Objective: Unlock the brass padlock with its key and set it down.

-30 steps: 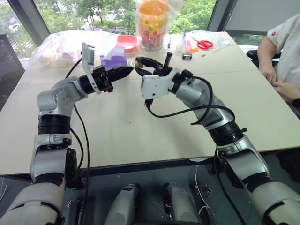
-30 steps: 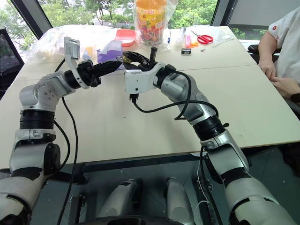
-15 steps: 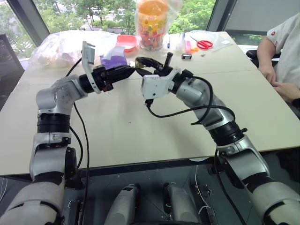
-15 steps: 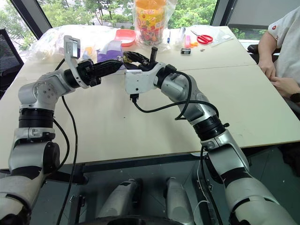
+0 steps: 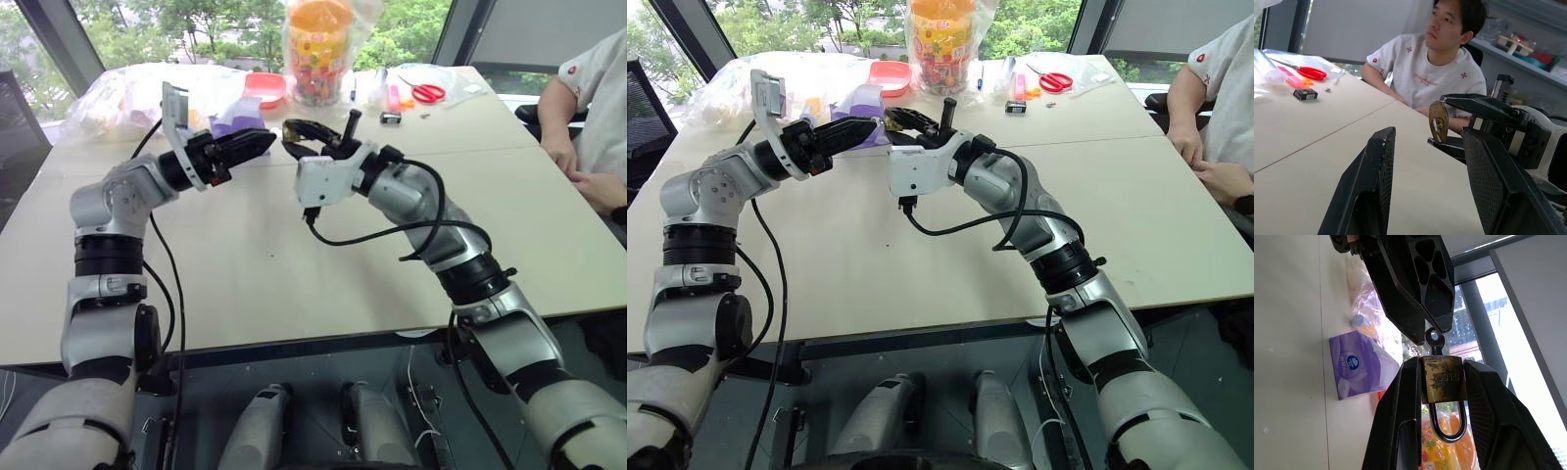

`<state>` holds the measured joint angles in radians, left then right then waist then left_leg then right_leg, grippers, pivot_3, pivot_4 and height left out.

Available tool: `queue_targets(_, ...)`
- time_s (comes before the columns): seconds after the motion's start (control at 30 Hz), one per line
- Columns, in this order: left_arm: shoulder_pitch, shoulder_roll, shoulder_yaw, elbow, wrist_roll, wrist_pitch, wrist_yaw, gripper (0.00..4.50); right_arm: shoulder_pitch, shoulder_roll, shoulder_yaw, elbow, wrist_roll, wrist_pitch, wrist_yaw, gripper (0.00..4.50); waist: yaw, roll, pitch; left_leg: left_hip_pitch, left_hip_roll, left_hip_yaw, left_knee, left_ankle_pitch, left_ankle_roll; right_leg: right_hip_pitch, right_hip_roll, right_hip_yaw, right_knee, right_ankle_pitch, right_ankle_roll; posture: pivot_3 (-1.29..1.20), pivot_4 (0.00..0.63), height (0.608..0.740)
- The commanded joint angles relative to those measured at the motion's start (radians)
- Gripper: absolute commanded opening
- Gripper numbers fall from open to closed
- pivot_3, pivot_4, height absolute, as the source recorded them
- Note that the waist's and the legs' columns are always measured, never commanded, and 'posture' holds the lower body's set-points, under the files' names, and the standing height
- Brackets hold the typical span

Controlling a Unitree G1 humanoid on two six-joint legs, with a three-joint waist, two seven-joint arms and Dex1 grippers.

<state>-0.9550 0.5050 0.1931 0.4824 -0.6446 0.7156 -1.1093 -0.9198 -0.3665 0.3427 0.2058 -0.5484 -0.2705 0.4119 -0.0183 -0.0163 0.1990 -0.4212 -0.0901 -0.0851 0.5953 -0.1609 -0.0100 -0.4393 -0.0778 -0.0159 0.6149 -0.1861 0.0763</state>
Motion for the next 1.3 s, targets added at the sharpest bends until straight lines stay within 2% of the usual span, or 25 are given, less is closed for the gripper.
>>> queue_targets(0.03, -0.035, 0.001, 0.019, -0.016, -0.020, -0.003, -0.013, 0.92, -0.012, 0.004, -0.008, -0.041, 0.004, -0.006, -0.009, 0.69, 0.000, 0.000, 0.000, 0.000, 0.000, 0.000, 0.000, 0.000, 0.000, 0.000, 0.000, 0.000, 0.000, 0.000, 0.000, 0.00, 0.150, 0.740)
queue_targets(0.1, -0.035, -0.001, 0.014, -0.015, -0.015, -0.007, -0.015, 0.09, -0.012, 0.004, -0.008, -0.041, 0.004, -0.006, -0.010, 0.69, 0.000, 0.000, 0.000, 0.000, 0.000, 0.000, 0.000, 0.000, 0.000, 0.000, 0.000, 0.000, 0.000, 0.000, 0.000, 0.00, 0.150, 0.740)
queue_targets(0.13, -0.035, -0.002, 0.014, -0.014, -0.013, -0.008, -0.015, 0.03, -0.012, 0.004, -0.008, -0.041, 0.004, -0.007, -0.010, 0.69, 0.000, 0.000, 0.000, 0.000, 0.000, 0.000, 0.000, 0.000, 0.000, 0.000, 0.000, 0.000, 0.000, 0.000, 0.000, 0.00, 0.150, 0.740)
queue_targets(0.27, -0.036, -0.003, 0.003, -0.016, 0.000, -0.022, -0.020, 0.03, -0.011, 0.004, -0.006, -0.042, 0.002, -0.007, -0.010, 0.69, 0.000, 0.000, 0.000, 0.000, 0.000, 0.000, 0.000, 0.000, 0.000, 0.000, 0.000, 0.000, 0.000, 0.000, 0.000, 0.00, 0.150, 0.740)
queue_targets(0.47, -0.019, 0.009, -0.064, -0.055, 0.087, -0.133, -0.045, 0.03, -0.008, 0.002, -0.005, -0.046, 0.004, -0.006, -0.003, 0.69, 0.001, 0.000, 0.000, 0.000, 0.000, 0.000, 0.000, 0.000, 0.000, 0.000, 0.000, 0.000, 0.000, 0.000, 0.000, 0.00, 0.150, 0.740)
queue_targets(0.77, -0.013, 0.021, -0.141, -0.049, 0.277, -0.483, -0.060, 0.03, -0.008, 0.004, -0.004, -0.046, 0.009, 0.001, 0.004, 0.69, 0.001, 0.000, 0.000, 0.000, 0.000, 0.000, 0.000, 0.000, 0.000, 0.000, 0.000, 0.000, 0.000, 0.000, -0.001, 0.00, 0.150, 0.740)
queue_targets(0.93, -0.018, 0.023, -0.158, -0.034, 0.321, -0.601, -0.079, 0.03, -0.009, 0.005, -0.005, -0.046, 0.012, 0.003, 0.005, 0.69, 0.001, 0.000, 0.000, 0.000, 0.000, 0.000, 0.000, 0.000, 0.000, 0.000, 0.000, 0.000, 0.000, 0.000, -0.001, 0.00, 0.150, 0.740)
queue_targets(1.03, -0.024, 0.024, -0.161, -0.031, 0.311, -0.563, -0.098, 0.03, -0.011, 0.005, -0.005, -0.043, 0.011, 0.002, 0.003, 0.69, 0.001, 0.000, 0.000, 0.000, 0.000, 0.000, 0.000, 0.000, 0.000, 0.000, 0.000, 0.000, 0.000, 0.000, 0.000, 0.00, 0.150, 0.740)
queue_targets(1.13, -0.058, 0.023, -0.130, -0.010, 0.248, -0.382, -0.082, 0.03, -0.012, 0.005, -0.005, -0.043, 0.009, 0.001, 0.000, 0.69, 0.000, 0.000, 0.000, 0.000, 0.000, 0.000, 0.000, 0.000, 0.000, 0.000, 0.000, -0.001, 0.000, 0.000, 0.000, 0.00, 0.150, 0.740)
queue_targets(1.17, -0.067, 0.027, -0.118, -0.009, 0.220, -0.321, -0.089, 0.58, -0.012, 0.005, -0.006, -0.043, 0.009, 0.001, 0.000, 0.69, 0.000, 0.000, 0.000, 0.000, 0.000, 0.000, 0.000, 0.000, 0.000, 0.000, 0.000, -0.001, 0.000, 0.000, 0.001, 0.00, 0.150, 0.740)
queue_targets(1.27, -0.074, 0.058, -0.113, -0.013, 0.165, -0.148, -0.128, 1.68, -0.013, 0.006, -0.008, -0.042, 0.006, 0.001, -0.002, 0.69, -0.003, 0.000, 0.000, -0.001, 0.000, 0.000, 0.000, 0.000, 0.001, 0.000, 0.001, -0.001, 0.000, 0.001, 0.003, 0.00, 0.150, 0.740)
queue_targets(1.3, -0.074, 0.065, -0.110, -0.017, 0.147, -0.107, -0.140, 1.68, -0.013, 0.005, -0.009, -0.042, 0.006, 0.001, -0.003, 0.69, -0.003, 0.000, 0.000, -0.001, 0.000, 0.000, 0.000, 0.000, 0.001, 0.000, 0.001, -0.001, 0.000, 0.001, 0.003, 0.00, 0.150, 0.740)
